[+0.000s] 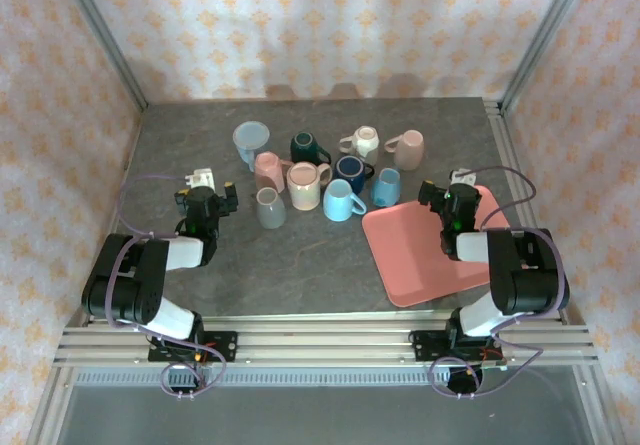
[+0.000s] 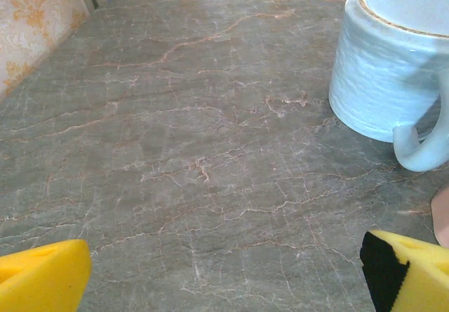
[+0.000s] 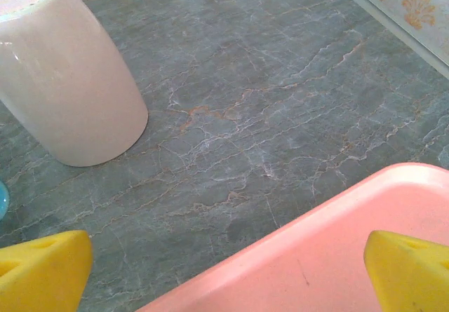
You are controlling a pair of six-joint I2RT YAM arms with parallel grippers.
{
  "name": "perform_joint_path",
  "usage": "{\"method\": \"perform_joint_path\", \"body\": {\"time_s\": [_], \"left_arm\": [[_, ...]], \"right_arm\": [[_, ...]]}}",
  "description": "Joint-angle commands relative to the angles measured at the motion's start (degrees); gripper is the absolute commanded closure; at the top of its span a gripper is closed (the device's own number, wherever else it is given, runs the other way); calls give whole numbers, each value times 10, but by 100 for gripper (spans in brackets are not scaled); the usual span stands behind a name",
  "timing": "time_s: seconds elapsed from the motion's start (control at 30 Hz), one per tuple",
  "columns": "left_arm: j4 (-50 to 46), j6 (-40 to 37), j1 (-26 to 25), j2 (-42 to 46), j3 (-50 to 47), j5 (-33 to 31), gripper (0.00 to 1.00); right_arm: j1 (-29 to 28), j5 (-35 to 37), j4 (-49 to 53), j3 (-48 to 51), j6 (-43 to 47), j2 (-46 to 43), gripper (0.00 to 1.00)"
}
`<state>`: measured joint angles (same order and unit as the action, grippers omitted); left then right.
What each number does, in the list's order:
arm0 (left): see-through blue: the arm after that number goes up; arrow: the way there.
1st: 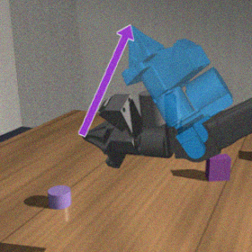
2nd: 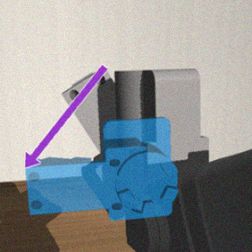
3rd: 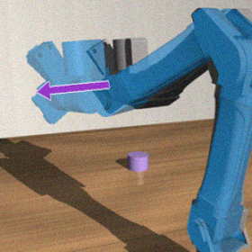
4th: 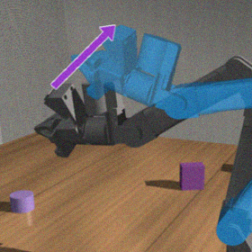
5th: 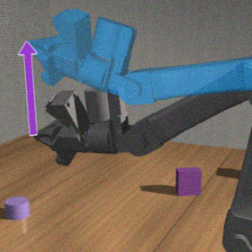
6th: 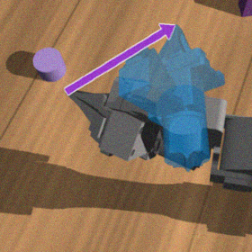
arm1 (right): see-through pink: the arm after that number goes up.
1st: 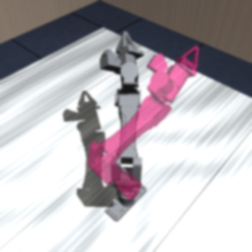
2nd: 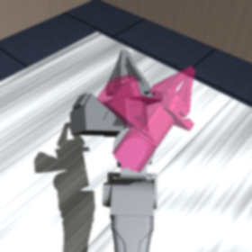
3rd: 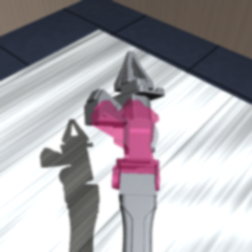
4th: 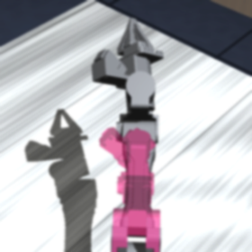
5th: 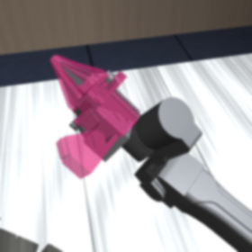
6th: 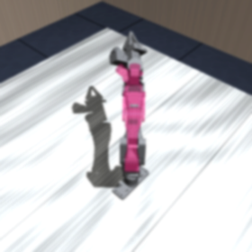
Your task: Turn the mug right side up
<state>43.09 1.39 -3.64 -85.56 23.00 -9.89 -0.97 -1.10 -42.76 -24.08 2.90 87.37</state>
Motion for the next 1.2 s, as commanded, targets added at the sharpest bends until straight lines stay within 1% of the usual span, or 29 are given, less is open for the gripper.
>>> {"method": "perform_joint_path", "body": {"time_s": [0.0, 0.87, 0.9, 1.0, 1.1, 1.17], "left_arm": [[1, -9, 4, -2, 11, -7, 0], [4, -9, 4, 1, 8, -6, 0], [-6, -9, 4, 5, 11, -5, 0], [-50, -6, 4, 43, 20, -12, 0], [-114, 2, 4, 102, 26, -15, 0], [-177, 14, 4, 153, 34, -11, 0]], "right_arm": [[-2, 4, -16, -2, 6, -1, 1], [-2, 3, -17, 0, 6, -2, 1], [-2, 4, -20, 1, 7, -4, 2], [-3, -10, 40, -15, 13, -43, 5], [-3, 9, 174, -49, -15, -114, 5], [-3, 0, 265, -66, -24, -167, 7]]}}
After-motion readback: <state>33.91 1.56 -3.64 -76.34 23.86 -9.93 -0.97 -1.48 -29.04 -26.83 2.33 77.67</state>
